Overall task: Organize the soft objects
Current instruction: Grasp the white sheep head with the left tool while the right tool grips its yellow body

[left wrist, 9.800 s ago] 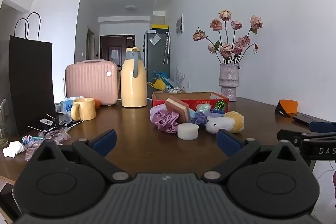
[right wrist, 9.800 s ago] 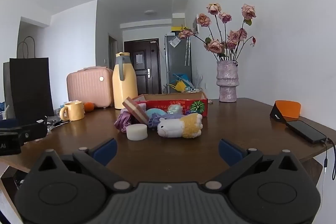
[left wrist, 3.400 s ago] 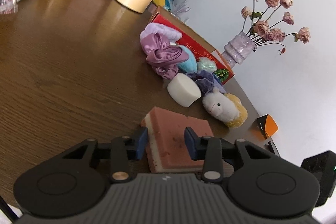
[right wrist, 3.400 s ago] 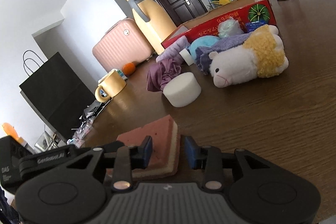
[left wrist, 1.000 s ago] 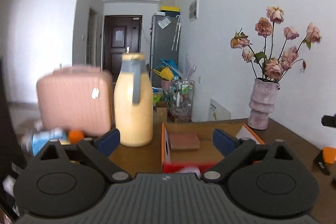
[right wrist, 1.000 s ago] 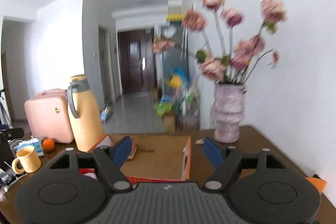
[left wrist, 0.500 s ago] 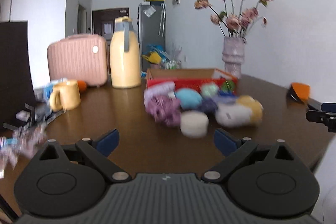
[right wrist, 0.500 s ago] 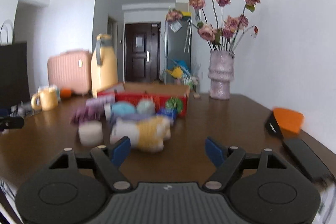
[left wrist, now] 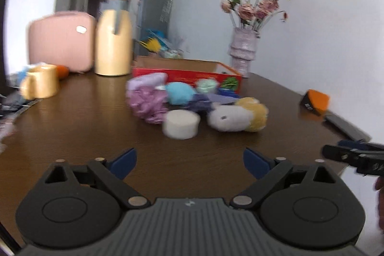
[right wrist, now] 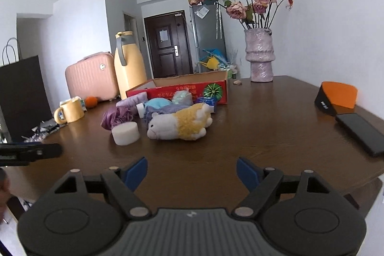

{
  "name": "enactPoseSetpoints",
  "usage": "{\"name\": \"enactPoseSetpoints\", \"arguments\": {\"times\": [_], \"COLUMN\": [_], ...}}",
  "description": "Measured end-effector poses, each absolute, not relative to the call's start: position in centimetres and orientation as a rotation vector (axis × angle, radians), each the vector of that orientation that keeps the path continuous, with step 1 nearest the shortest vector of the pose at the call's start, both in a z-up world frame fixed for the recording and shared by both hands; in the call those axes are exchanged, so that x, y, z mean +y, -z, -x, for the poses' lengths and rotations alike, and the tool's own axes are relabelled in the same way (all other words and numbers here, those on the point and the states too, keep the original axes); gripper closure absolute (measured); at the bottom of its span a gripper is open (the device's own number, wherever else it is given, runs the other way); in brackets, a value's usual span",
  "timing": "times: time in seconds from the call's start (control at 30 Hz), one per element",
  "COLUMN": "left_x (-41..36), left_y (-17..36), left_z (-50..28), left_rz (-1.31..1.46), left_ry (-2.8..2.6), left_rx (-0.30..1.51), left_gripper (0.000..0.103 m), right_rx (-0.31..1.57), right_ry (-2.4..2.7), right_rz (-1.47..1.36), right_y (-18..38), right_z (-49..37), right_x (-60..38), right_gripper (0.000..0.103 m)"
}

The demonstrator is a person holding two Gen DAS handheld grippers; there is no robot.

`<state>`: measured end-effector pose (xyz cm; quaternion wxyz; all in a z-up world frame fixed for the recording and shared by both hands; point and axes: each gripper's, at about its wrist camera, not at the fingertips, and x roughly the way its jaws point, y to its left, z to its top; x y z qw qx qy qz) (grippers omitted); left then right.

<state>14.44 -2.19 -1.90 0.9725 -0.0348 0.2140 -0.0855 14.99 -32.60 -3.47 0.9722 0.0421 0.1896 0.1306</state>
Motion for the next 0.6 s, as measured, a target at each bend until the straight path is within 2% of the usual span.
{"name": "enactPoseSetpoints", "arguments": {"times": [0.1,0.17,0.27,0.53,0.6], "left_x": [-3.4,-4.5,-6.4,-8.0,-7.7], "left_y": [1.3,0.9,1.0,3.1,4.0], "left_z": [-17.8,-20.7,-25.7,-33.9,-34.9], "left_rz": [0.115,0.145,0.164,0.273,0.322], "left_ry": [0.246,0.281,0.291,0.283,0.297], "left_rx": [0.468,0.496,0.543,0.676,0.714], "left_gripper": [0.022,0.03,0.038,0.04,0.043], "right_rx": [0.391,0.396,0.42,0.508,0.546], "right_ry": [-0.267,-0.277,-0.307,-0.352,-0.367], "right_rz": [-0.118,-0.144,-0.184,-0.327,-0.369], "right_y": [3.0,2.5,2.0,3.0,3.7], "right_z": [-17.6,-19.8,-23.8,-33.7,-35.3], "right_x": [-32.9,-33.1,-33.4,-33.7,-33.9], "right_gripper": [0.034,0.036,0.039,0.048,0.054]}}
